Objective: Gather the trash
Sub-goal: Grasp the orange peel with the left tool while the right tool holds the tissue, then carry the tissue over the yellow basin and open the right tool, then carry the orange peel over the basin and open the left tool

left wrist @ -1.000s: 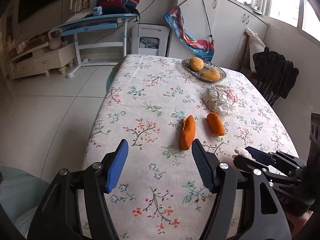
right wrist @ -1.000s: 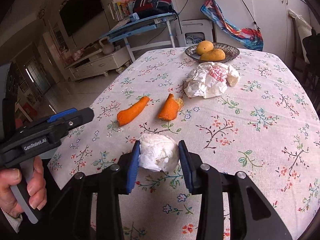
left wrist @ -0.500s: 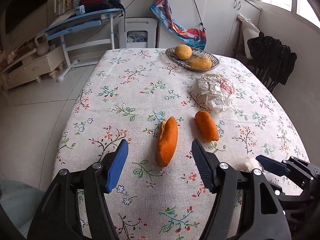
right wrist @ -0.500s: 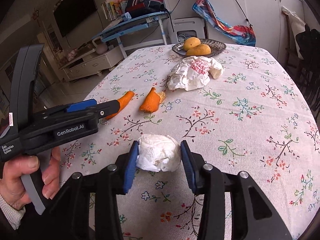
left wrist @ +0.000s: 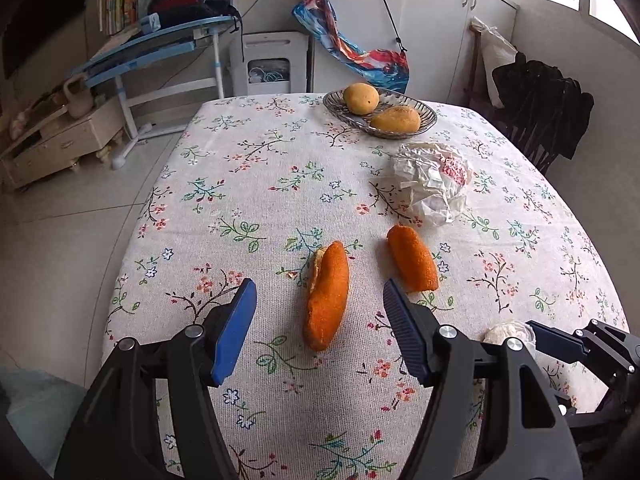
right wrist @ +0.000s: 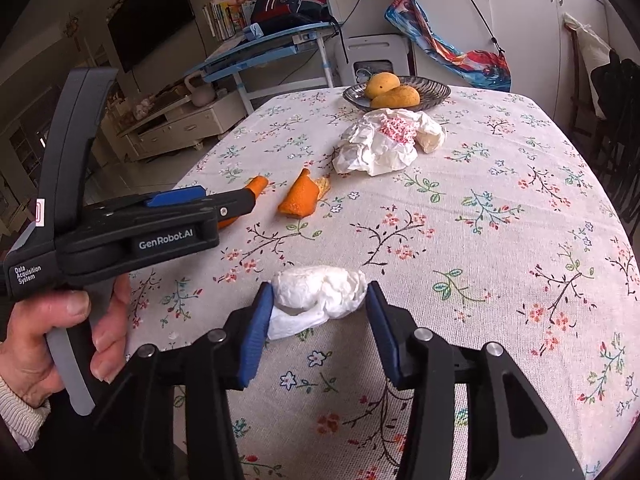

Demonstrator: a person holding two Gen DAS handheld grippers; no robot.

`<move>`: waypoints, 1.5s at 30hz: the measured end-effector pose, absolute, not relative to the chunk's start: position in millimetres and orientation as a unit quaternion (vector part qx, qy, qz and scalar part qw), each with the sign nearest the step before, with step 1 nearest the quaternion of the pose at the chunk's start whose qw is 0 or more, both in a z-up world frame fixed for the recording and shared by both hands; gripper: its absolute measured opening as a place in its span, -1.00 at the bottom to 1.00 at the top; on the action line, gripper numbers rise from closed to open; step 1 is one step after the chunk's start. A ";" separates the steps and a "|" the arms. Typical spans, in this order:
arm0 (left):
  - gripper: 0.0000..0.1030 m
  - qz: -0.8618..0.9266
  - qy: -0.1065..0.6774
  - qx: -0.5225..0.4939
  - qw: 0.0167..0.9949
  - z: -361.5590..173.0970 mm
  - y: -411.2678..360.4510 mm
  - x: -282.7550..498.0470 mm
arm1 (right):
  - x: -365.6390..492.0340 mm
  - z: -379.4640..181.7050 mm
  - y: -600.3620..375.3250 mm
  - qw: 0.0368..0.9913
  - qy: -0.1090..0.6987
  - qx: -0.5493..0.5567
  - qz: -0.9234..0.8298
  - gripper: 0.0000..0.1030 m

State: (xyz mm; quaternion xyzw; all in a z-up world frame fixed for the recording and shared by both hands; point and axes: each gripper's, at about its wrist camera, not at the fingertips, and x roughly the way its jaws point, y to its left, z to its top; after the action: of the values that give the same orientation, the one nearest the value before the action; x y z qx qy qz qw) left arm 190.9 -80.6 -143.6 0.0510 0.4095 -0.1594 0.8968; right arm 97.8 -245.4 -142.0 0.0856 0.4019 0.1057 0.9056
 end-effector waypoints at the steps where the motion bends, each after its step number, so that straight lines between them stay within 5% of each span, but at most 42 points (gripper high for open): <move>1: 0.20 -0.160 0.412 0.054 0.895 -144.4 -82.0 191.8 | 97.9 -142.0 -246.0 0.905 0.401 0.088 0.108 -0.21; 5: -0.63 -0.172 0.427 0.067 0.885 -151.1 -87.7 194.0 | 96.0 -141.9 -249.1 0.903 0.401 0.106 0.116 -0.38; 6: -0.66 -0.175 0.426 0.069 0.885 -150.5 -88.7 193.0 | 94.7 -141.0 -249.4 0.903 0.399 0.107 0.117 -0.39; 30: -0.70 -0.183 0.345 0.043 0.920 -56.9 -50.6 47.1 | -23.1 -113.5 -210.1 0.884 0.411 0.075 0.207 -0.39; 34: -0.70 -0.188 0.332 0.046 0.923 -44.3 -47.8 22.1 | -43.6 -124.8 -199.3 0.866 0.446 0.057 0.221 -0.12; 45: -0.70 -0.204 0.312 0.045 0.927 -20.0 -34.2 -18.7 | -60.5 -113.4 -222.7 0.897 0.398 0.094 0.169 0.15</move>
State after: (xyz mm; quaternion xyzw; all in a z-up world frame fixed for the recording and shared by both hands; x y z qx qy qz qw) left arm -18.7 -34.2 -20.0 0.0448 0.3122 -0.2038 0.9268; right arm -60.5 -222.7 -113.4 0.0942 0.3981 0.1689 0.8967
